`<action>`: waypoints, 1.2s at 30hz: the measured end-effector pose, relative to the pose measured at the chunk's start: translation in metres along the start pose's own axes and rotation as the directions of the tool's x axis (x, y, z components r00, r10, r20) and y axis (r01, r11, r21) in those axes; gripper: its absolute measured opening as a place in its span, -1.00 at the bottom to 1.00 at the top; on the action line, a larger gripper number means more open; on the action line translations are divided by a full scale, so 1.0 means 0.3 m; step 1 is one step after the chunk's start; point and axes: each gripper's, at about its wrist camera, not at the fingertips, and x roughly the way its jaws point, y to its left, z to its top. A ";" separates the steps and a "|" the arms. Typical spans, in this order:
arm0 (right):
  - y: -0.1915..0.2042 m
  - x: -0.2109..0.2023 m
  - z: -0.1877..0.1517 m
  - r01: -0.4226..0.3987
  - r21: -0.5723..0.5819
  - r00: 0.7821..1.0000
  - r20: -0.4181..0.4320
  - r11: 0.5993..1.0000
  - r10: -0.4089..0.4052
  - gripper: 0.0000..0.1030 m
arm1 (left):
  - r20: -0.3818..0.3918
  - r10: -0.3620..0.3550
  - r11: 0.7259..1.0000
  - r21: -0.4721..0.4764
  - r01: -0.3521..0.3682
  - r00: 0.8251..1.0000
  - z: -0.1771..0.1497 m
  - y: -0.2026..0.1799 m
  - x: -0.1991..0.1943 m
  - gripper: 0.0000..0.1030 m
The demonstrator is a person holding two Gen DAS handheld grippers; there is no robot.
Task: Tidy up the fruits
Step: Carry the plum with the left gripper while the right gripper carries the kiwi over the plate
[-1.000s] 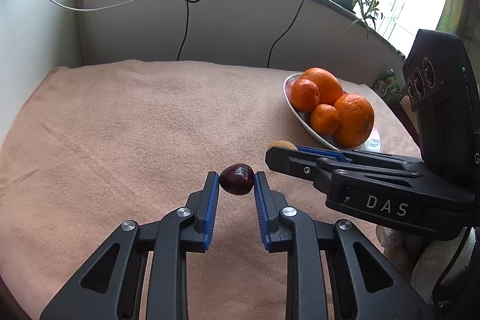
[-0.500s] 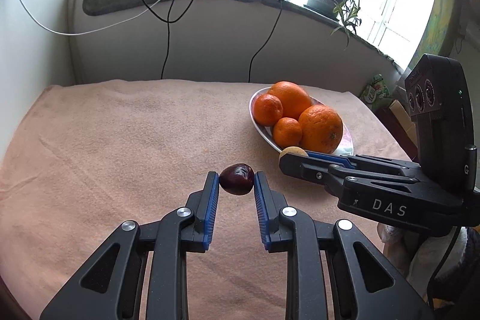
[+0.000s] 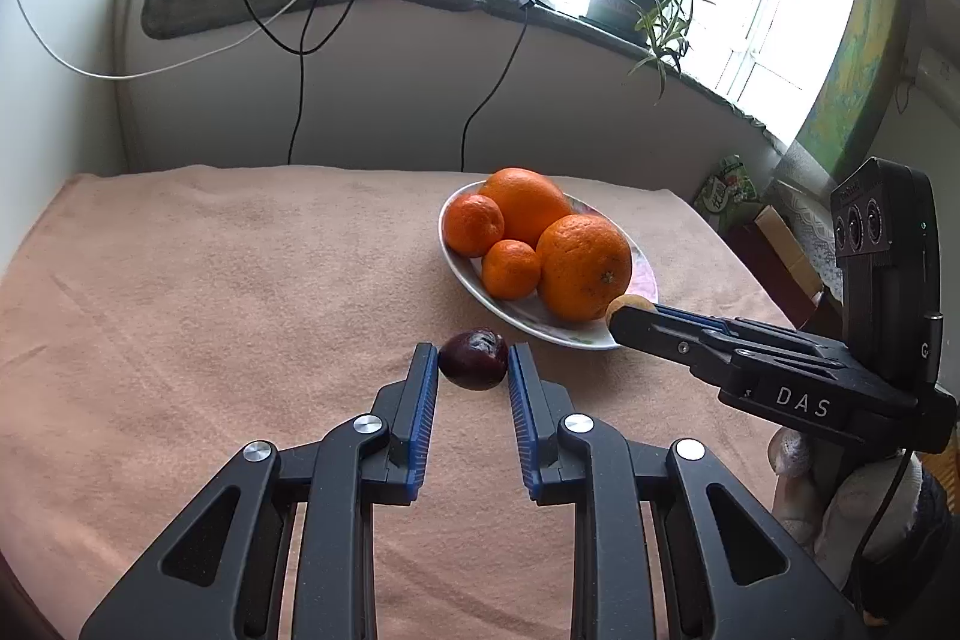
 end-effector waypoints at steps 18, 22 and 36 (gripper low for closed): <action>-0.168 -0.121 0.068 0.109 -0.005 0.990 0.096 0.994 -0.108 -0.49 | -0.003 -0.045 0.998 0.050 0.045 0.999 0.070 -0.137 0.080 -0.56; -0.204 -0.118 0.075 0.123 -0.001 0.988 0.095 0.992 -0.122 -0.49 | -0.018 -0.050 0.997 0.059 0.051 0.999 0.075 -0.162 0.117 -0.57; -0.260 -0.075 0.082 0.147 -0.011 0.986 0.079 0.989 -0.146 -0.49 | -0.020 -0.045 0.997 0.068 0.046 0.999 0.127 -0.190 0.170 -0.57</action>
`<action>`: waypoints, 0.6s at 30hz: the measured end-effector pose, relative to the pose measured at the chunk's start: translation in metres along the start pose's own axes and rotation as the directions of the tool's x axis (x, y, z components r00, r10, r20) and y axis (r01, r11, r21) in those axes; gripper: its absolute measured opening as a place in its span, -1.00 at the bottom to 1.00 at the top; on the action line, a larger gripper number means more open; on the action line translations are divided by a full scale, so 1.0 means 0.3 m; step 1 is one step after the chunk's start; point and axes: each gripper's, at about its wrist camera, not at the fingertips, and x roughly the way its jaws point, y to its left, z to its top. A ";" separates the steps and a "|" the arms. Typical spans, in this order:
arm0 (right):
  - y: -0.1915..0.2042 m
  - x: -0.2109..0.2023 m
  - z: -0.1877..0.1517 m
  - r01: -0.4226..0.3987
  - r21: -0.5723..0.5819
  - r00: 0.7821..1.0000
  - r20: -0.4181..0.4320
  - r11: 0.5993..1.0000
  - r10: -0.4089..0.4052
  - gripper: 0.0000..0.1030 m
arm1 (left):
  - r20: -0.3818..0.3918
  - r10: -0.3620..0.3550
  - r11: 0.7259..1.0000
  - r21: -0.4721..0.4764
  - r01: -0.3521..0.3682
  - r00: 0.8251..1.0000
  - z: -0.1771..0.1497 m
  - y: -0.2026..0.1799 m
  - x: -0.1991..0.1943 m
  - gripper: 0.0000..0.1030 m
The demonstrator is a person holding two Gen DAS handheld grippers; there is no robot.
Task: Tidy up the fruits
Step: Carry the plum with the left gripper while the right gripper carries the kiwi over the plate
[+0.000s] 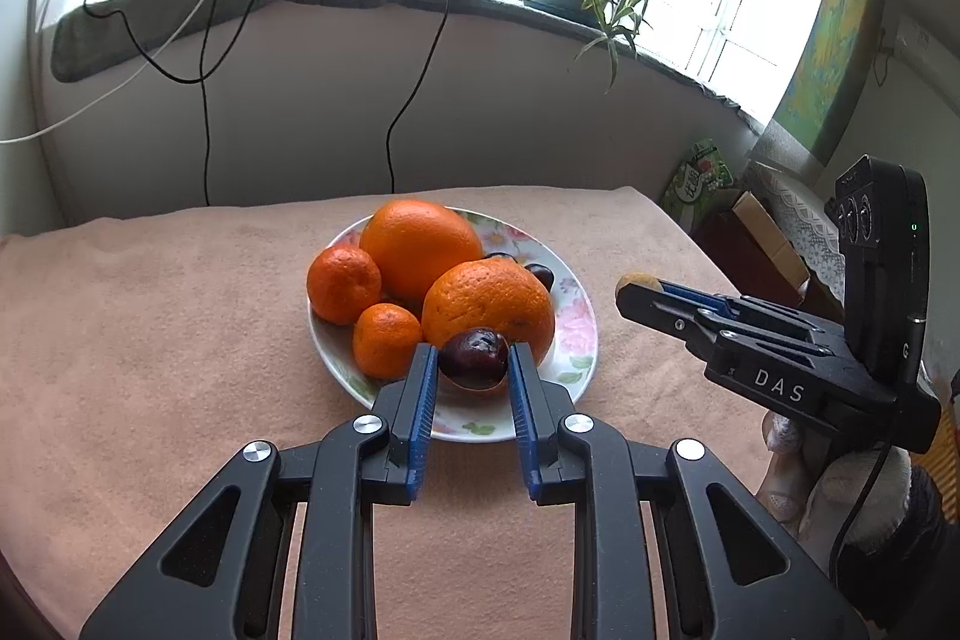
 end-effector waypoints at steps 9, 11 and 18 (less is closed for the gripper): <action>0.014 0.034 0.002 0.003 -0.029 1.000 -0.012 1.000 -0.003 -0.49 | 0.003 0.005 1.000 0.028 -0.005 1.000 0.080 -0.020 0.055 -0.57; 0.018 0.040 0.005 0.004 -0.035 1.000 -0.012 0.999 -0.004 -0.49 | -0.002 0.000 1.000 0.030 0.000 1.000 0.089 -0.022 0.068 -0.56; 0.037 0.060 0.010 0.007 -0.070 1.000 -0.010 0.998 -0.008 -0.49 | -0.018 0.001 0.999 0.048 0.000 1.000 0.131 -0.045 0.118 -0.56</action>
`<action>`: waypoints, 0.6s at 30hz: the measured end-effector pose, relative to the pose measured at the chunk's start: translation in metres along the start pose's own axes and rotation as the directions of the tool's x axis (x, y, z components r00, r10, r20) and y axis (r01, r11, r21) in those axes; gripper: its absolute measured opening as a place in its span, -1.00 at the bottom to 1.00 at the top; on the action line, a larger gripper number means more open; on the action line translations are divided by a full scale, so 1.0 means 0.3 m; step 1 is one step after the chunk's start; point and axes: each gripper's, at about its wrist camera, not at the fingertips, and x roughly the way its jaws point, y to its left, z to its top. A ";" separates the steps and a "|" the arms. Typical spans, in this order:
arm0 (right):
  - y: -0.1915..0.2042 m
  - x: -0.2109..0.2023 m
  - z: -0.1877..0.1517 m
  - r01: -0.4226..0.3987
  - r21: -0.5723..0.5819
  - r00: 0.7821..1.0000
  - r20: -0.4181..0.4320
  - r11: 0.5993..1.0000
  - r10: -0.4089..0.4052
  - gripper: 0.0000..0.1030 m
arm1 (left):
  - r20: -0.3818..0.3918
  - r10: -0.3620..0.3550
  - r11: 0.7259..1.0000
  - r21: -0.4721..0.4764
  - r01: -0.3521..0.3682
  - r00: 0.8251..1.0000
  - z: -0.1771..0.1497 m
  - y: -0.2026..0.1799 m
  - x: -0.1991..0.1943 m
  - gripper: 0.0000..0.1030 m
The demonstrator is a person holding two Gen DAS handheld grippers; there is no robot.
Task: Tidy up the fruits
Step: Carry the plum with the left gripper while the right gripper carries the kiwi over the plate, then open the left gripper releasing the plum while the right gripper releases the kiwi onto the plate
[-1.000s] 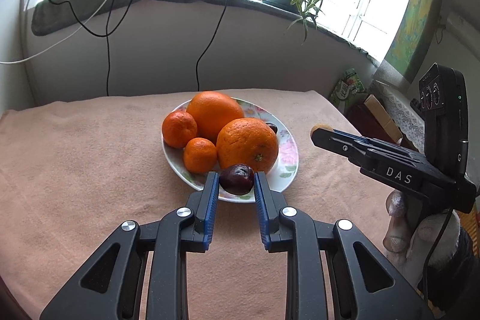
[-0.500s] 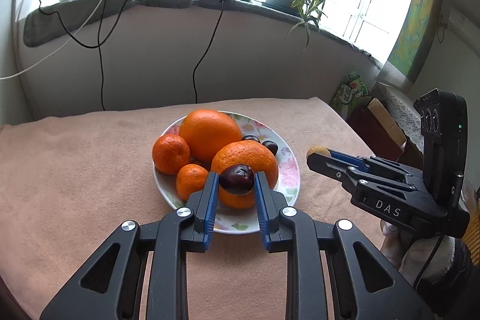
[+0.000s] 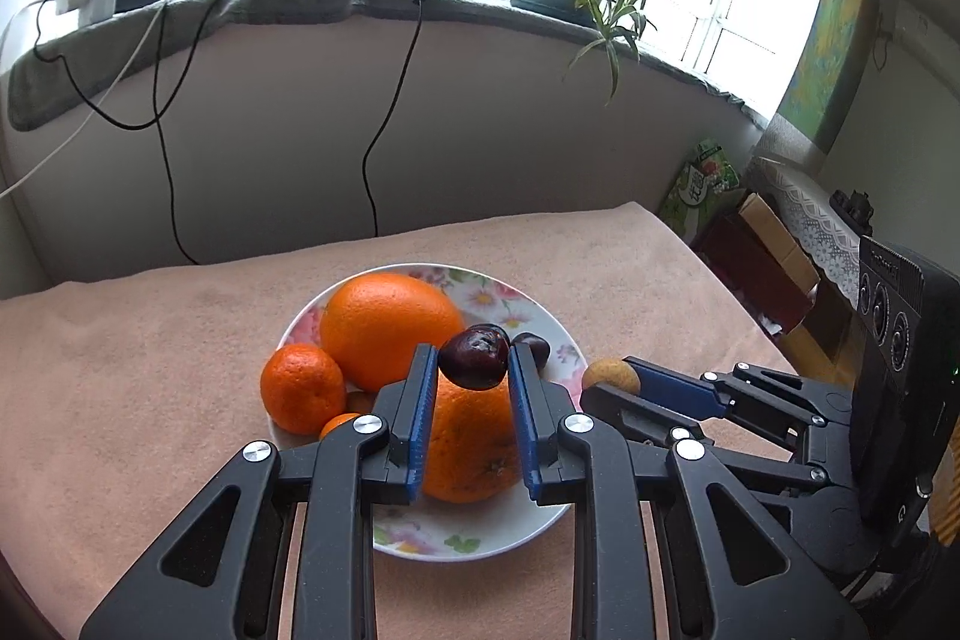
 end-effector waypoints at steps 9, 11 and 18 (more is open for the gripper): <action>-0.003 0.020 0.004 -0.016 -0.003 1.000 -0.013 1.000 0.016 -0.49 | -0.010 0.005 1.000 0.021 -0.005 1.000 0.032 -0.020 0.031 -0.56; -0.006 0.023 0.005 -0.025 -0.002 1.000 -0.018 1.000 0.025 -0.49 | -0.010 0.003 1.000 0.020 -0.003 1.000 0.032 -0.020 0.031 -0.56; -0.015 0.032 0.006 -0.043 0.014 0.999 -0.026 0.999 0.043 -0.48 | -0.012 0.000 1.000 0.018 0.000 1.000 0.038 -0.018 0.035 -0.55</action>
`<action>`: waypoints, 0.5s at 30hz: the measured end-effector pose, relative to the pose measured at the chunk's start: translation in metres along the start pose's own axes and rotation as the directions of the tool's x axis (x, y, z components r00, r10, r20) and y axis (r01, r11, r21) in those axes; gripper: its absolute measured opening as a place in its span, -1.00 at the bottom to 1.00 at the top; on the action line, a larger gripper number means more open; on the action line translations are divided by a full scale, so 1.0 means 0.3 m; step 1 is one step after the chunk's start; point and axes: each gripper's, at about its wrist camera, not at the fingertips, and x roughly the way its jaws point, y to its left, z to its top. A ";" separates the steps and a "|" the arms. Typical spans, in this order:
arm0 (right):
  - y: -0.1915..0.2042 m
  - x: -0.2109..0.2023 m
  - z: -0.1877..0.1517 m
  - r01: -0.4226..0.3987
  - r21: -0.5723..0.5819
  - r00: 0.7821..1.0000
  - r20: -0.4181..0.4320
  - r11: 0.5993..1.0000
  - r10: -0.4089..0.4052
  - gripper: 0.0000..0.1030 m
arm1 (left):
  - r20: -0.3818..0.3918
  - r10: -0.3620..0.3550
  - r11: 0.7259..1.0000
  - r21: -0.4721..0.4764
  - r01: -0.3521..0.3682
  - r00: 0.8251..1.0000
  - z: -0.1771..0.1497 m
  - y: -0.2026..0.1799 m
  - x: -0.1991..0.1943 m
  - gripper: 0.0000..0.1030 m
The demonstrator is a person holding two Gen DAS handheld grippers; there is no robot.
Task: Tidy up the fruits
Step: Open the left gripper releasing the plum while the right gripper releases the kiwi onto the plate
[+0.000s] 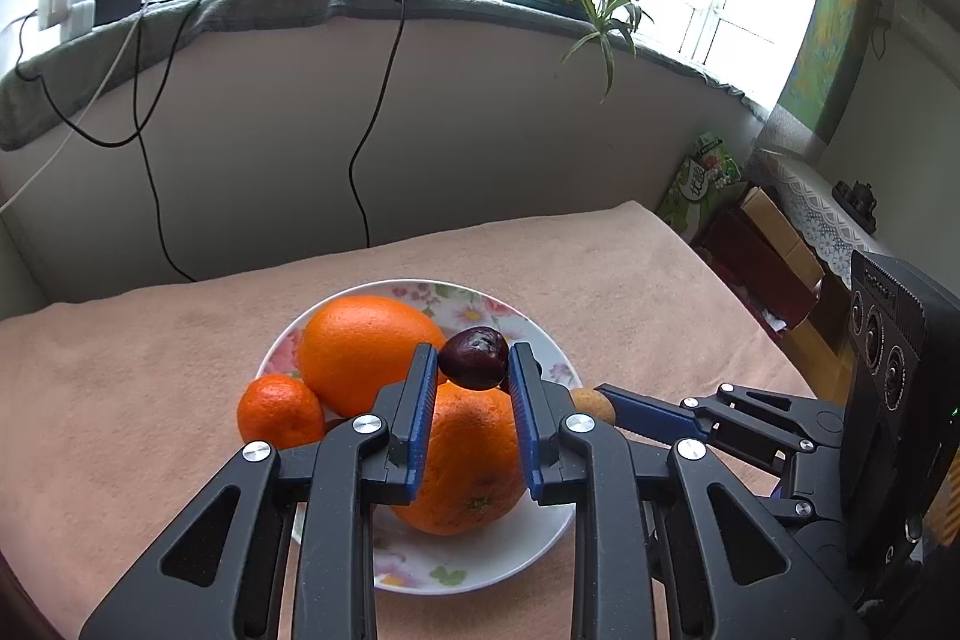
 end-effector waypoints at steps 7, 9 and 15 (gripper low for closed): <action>0.007 0.009 0.002 0.002 -0.014 1.000 -0.005 1.000 -0.002 -0.48 | 0.000 0.004 1.000 -0.005 -0.004 1.000 0.002 0.014 -0.002 -0.55; 0.008 0.010 0.002 -0.001 -0.014 1.000 -0.003 1.000 0.001 -0.42 | 0.002 0.006 1.000 -0.007 -0.006 1.000 0.002 0.017 -0.003 -0.50; 0.009 0.004 0.006 -0.003 -0.013 1.000 0.004 1.000 0.003 -0.16 | 0.006 0.007 1.000 -0.005 -0.007 1.000 0.003 0.016 -0.011 -0.44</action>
